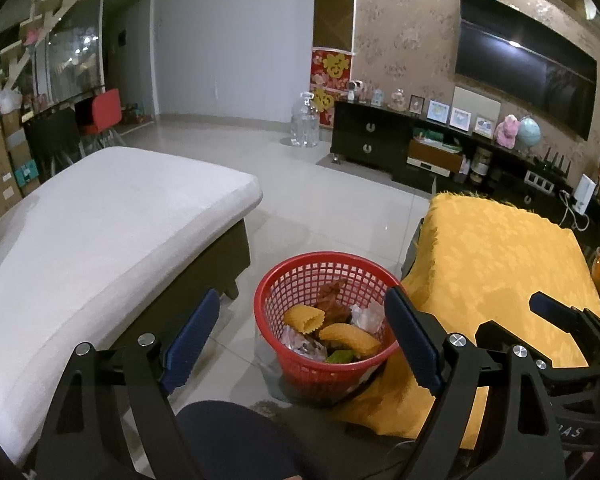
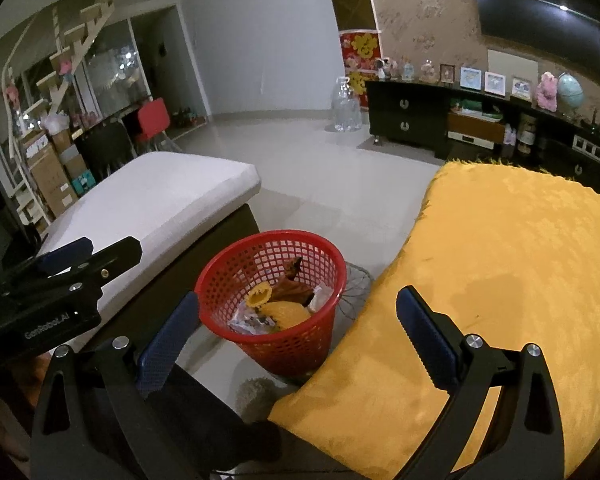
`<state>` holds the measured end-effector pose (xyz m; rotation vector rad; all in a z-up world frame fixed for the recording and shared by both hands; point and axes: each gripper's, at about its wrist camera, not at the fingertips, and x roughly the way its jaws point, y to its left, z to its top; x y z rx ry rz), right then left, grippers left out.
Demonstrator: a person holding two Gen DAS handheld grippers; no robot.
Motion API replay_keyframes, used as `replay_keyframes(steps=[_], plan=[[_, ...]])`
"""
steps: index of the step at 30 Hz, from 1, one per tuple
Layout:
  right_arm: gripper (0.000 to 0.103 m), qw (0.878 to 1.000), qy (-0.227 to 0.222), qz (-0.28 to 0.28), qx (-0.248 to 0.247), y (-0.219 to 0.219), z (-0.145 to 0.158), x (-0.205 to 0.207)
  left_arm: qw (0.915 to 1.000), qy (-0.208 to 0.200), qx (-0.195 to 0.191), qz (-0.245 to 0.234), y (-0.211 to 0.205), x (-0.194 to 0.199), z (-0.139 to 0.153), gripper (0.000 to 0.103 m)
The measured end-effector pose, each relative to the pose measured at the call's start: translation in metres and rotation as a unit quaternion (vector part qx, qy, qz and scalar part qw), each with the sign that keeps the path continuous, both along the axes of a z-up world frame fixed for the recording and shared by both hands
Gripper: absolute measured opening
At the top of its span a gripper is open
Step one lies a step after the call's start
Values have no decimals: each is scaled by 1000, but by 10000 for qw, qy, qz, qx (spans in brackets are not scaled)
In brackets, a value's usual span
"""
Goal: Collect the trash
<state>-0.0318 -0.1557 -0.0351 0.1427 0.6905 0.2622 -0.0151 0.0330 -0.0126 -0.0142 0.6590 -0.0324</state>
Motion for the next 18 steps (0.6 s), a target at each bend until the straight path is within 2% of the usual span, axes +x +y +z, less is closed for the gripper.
replay_keyframes(steps=[18], plan=[[96,9992,-308,-92,-237,-2,10,-37,9998,-187,119,-25,-5,-23,7,82]])
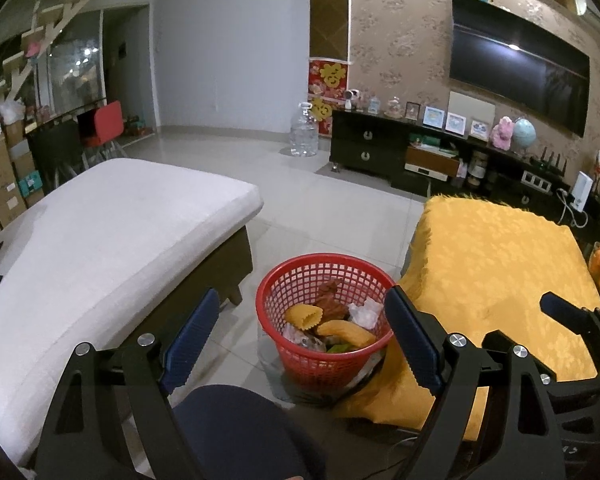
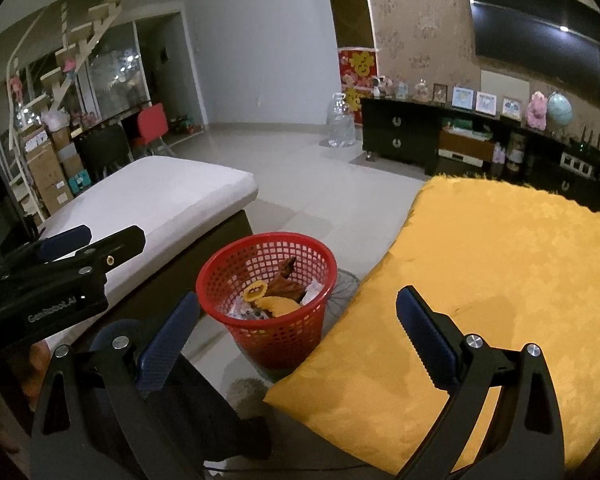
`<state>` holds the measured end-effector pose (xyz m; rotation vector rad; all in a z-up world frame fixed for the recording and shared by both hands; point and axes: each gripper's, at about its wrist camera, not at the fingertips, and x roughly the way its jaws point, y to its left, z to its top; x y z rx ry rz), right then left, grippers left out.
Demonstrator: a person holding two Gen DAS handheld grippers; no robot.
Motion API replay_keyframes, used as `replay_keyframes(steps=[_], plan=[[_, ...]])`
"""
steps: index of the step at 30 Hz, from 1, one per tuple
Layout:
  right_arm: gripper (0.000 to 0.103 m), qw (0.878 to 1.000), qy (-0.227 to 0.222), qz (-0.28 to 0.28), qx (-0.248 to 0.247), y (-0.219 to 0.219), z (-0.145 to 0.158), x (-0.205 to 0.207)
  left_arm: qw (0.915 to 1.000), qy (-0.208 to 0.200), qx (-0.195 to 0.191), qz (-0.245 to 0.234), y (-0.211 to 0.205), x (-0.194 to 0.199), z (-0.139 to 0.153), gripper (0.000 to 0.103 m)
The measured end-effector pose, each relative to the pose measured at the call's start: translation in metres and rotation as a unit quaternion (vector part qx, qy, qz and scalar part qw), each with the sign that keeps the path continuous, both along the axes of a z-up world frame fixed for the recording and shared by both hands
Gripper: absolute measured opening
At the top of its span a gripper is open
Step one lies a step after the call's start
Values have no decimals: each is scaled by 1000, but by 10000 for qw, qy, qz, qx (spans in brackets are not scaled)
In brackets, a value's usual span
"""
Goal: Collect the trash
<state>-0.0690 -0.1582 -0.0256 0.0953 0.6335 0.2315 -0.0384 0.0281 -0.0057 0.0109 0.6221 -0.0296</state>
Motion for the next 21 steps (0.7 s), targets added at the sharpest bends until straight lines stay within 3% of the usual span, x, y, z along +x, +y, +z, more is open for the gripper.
replay_keyframes(steps=[21], plan=[[96,10000,53,-68,35,-6,-2,-4,9999,39,93,-35,-3,-3,-6,82]])
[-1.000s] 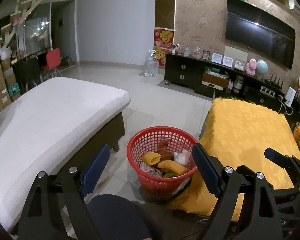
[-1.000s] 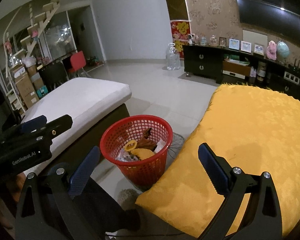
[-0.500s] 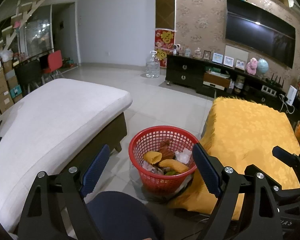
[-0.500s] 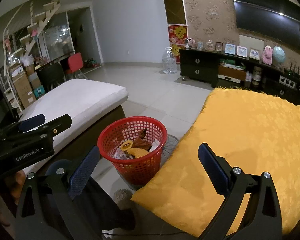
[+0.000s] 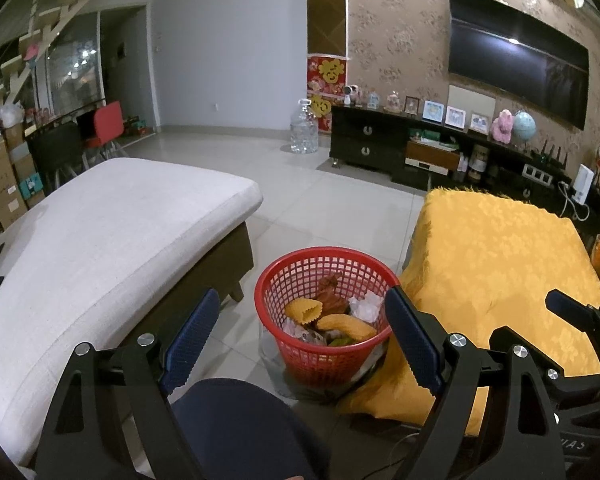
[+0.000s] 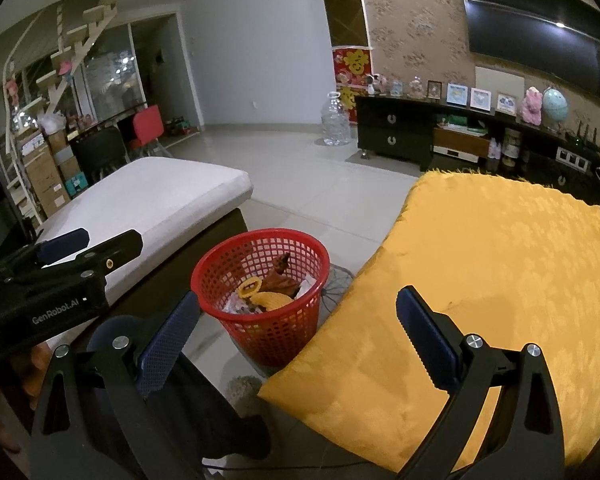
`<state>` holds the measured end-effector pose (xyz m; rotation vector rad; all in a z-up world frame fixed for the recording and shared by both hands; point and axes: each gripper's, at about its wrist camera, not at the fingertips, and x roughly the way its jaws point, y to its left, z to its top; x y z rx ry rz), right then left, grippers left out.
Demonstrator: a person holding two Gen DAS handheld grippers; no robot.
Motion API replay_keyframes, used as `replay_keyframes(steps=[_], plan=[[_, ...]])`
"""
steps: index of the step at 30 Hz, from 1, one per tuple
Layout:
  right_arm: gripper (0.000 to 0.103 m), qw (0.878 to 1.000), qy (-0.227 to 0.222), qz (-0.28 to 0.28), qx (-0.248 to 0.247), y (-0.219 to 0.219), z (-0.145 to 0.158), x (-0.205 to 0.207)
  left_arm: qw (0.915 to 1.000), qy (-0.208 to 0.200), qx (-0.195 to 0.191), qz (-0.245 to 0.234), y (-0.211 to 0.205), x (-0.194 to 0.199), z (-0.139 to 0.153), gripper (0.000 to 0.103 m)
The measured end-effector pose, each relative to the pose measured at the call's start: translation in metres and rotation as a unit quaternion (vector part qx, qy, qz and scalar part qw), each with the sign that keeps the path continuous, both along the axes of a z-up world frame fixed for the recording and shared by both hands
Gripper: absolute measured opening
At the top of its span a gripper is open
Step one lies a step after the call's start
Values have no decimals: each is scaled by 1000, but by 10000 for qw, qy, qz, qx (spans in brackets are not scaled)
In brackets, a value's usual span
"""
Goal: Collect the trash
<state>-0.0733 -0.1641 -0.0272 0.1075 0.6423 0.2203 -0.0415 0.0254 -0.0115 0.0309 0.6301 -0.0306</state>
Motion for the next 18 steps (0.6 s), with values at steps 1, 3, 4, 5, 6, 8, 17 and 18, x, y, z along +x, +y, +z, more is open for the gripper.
replay_keyframes(steps=[1,3,4,5,6,8,17,18], plan=[[96,10000,3,-1,6,0,0,-1,10000,5,10,-2,0,0,-1,82],[96,10000,-4,-2,2,0,0,-1,10000,16,28,-2,-1,0,-1,82],[96,10000,-2,-5,-6,0,0,0,10000,21,25,0,0,-1,-2,82],[96,10000,-2,-6,-7,-1,0,0,10000,22,24,-1,0,-1,-1,82],[96,10000,-5,-11,-16,-1,0,-1,10000,28,31,1,-1,0,-1,82],[96,10000,3,-20,-16,0,-2,-1,10000,40,37,11,-1,-1,-2,82],[96,10000,6,-1,-30,1,-4,-1,10000,42,37,13,0,0,-2,82],[96,10000,8,5,-38,1,-4,-2,10000,43,37,13,0,0,-2,82]])
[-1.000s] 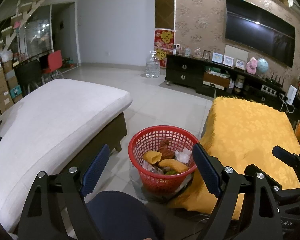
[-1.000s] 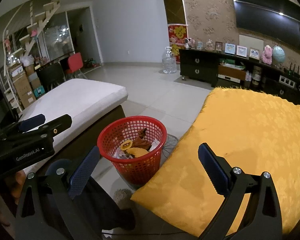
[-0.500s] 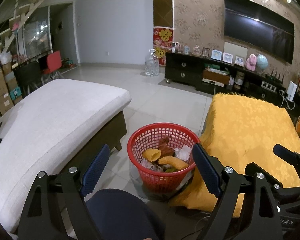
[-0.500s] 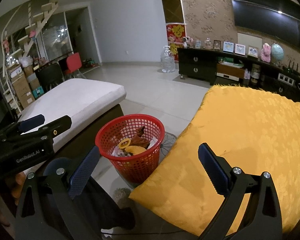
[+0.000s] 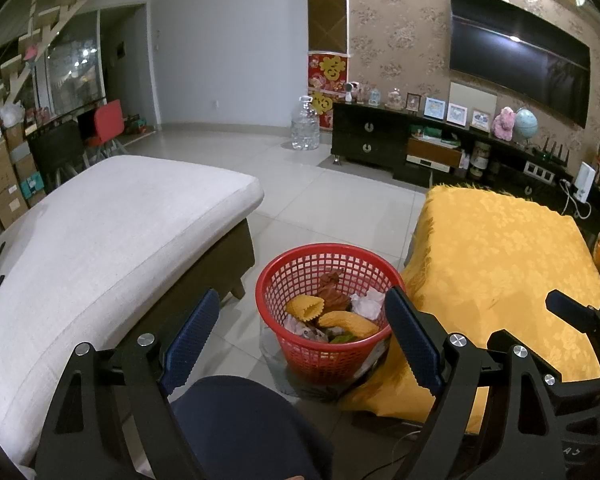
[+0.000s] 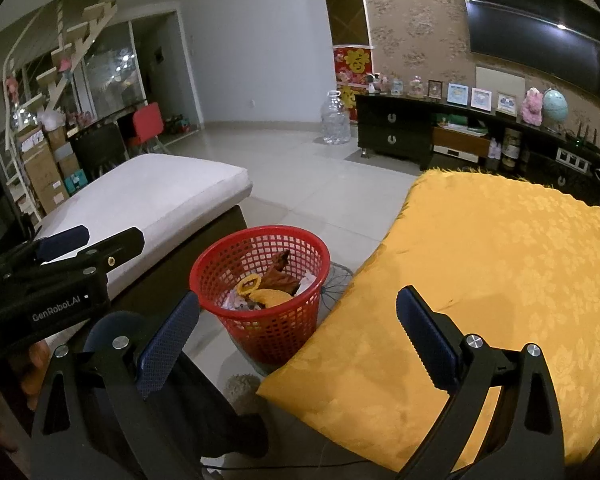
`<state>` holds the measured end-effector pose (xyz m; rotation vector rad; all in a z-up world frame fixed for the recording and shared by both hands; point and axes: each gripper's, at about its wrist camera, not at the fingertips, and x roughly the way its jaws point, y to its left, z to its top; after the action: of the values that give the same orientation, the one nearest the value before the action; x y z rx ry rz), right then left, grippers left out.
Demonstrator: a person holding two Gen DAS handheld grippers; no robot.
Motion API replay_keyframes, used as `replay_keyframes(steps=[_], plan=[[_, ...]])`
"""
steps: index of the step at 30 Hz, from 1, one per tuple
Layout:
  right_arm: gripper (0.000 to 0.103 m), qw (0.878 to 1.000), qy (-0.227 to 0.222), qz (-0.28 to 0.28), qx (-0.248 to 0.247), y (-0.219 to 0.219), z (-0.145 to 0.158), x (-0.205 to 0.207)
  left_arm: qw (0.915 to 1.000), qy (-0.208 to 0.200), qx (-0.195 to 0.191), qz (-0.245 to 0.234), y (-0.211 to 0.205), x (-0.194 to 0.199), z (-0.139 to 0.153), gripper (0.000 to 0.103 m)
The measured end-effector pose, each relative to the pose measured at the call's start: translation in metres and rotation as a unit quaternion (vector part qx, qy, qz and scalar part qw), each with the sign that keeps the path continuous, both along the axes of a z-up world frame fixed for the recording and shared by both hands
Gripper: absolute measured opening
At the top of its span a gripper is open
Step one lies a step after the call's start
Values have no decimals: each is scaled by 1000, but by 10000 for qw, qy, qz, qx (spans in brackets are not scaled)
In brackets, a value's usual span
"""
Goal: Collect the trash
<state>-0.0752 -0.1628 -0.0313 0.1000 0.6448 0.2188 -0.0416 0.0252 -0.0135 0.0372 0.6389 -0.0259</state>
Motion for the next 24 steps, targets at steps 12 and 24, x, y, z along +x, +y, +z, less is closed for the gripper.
replay_keyframes(steps=[12,24], plan=[[96,10000,13,-1,-4,1,-2,1,10000,0,5,7,0,0,0,82],[96,10000,14,1,-8,0,-2,0,10000,19,-6,3,1,0,0,82]])
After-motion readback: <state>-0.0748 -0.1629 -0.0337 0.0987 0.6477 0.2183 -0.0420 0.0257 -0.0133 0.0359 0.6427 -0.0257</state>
